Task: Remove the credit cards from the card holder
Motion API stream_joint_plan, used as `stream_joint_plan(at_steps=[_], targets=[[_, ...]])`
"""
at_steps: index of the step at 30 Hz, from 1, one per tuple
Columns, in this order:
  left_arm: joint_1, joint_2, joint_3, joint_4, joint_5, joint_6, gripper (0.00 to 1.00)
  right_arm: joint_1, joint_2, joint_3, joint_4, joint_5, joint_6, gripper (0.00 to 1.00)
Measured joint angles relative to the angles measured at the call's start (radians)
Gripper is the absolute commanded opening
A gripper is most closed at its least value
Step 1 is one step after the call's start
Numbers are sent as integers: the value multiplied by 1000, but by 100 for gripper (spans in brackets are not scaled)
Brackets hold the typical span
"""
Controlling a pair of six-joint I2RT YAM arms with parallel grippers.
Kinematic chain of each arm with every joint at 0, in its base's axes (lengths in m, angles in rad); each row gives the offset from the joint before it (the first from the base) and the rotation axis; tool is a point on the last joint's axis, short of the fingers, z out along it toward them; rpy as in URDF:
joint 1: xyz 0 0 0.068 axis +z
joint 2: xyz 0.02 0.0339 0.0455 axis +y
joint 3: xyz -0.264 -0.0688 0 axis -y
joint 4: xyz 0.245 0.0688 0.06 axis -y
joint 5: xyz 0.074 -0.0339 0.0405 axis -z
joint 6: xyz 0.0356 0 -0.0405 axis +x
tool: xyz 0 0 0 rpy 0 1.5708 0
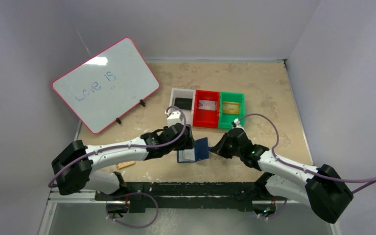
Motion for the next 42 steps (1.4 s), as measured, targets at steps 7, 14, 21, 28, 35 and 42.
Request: stream_joint_plan(at_steps=[7, 14, 21, 28, 35, 42], targets=[[0, 18, 0, -6, 4, -12, 66, 0, 16, 0, -5, 10, 0, 2], [-1, 49, -3, -1, 45, -32, 65, 0, 20, 0, -5, 12, 1, 2], [-3, 69, -3, 0, 63, -45, 63, 0, 33, 0, -5, 12, 7, 2], [-16, 81, -3, -23, 70, -63, 63, 0, 34, 0, -5, 12, 8, 2], [-26, 110, -3, -27, 89, -64, 63, 0, 33, 0, -5, 12, 8, 2], [-32, 119, -3, -46, 88, -79, 63, 0, 33, 0, -5, 12, 8, 2]])
